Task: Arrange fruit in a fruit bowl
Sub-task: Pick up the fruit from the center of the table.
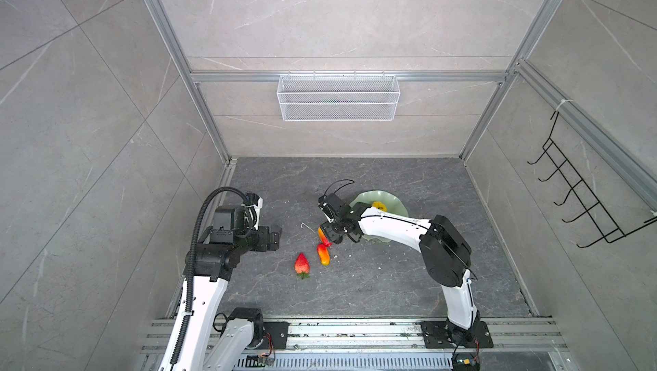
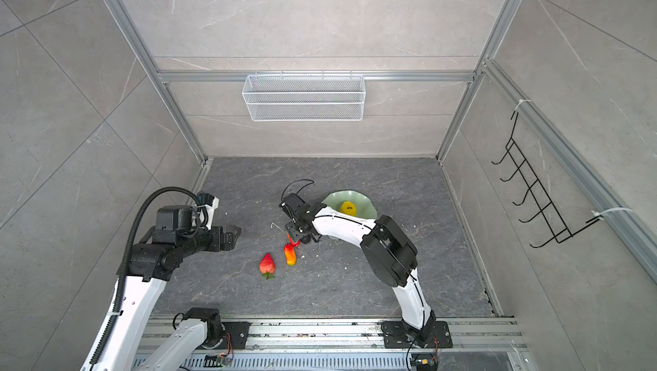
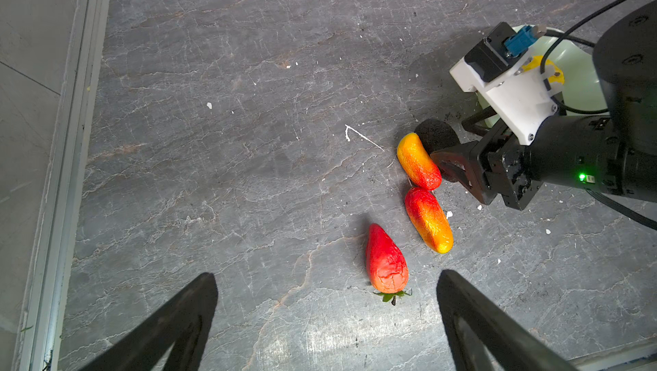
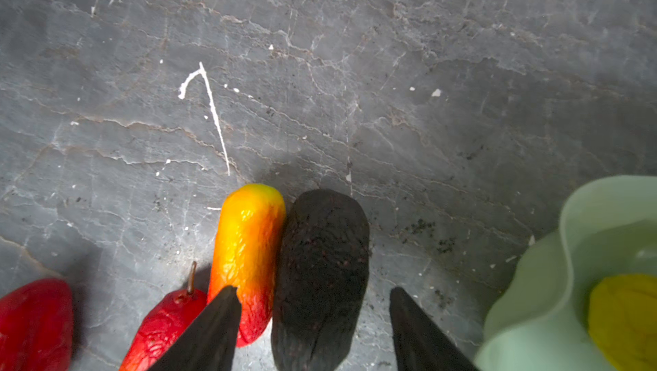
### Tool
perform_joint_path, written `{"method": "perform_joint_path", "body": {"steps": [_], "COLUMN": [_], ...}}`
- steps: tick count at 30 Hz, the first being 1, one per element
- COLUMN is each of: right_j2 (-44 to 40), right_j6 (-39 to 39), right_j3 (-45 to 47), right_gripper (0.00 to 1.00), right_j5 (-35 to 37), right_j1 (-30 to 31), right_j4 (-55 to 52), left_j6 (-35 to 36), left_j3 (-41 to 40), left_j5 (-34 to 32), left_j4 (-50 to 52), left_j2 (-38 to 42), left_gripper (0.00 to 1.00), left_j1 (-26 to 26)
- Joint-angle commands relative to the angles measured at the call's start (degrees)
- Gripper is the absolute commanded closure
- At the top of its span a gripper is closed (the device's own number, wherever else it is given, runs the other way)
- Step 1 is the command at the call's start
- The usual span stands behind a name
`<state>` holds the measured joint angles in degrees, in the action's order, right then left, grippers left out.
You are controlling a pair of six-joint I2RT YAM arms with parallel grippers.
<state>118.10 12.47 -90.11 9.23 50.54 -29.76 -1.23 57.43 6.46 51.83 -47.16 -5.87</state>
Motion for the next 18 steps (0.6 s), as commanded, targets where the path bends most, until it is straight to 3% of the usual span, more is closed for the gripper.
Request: {"method": "perform_joint_path", "body": {"steps": [1,13,18], "right_j2": [1.5,4.8,6.3], "right_j6": [1.3,2.1,2.2], "right_j3": [-1.2,-2.8,-4.7], "right_gripper": [0.34,0.40,0.57], "right_j5": [1.1,-2.7,-4.1], "right_j1": [-0.5,-1.5,-1.7], "right_j4": [0.5,1.9,1.4], "left_j6": [0.8,0.8,1.0], "left_j3": [1.2,0.9,1.5], "left_j5": [1.0,1.1,1.4], "left_j4": [-0.2,-0.5,-0.4], "left_j2": [0.5,0.6,0.0], "left_gripper": [0.00,0.00,0.00], "left_j1": [0.1,0.1,0.1]}}
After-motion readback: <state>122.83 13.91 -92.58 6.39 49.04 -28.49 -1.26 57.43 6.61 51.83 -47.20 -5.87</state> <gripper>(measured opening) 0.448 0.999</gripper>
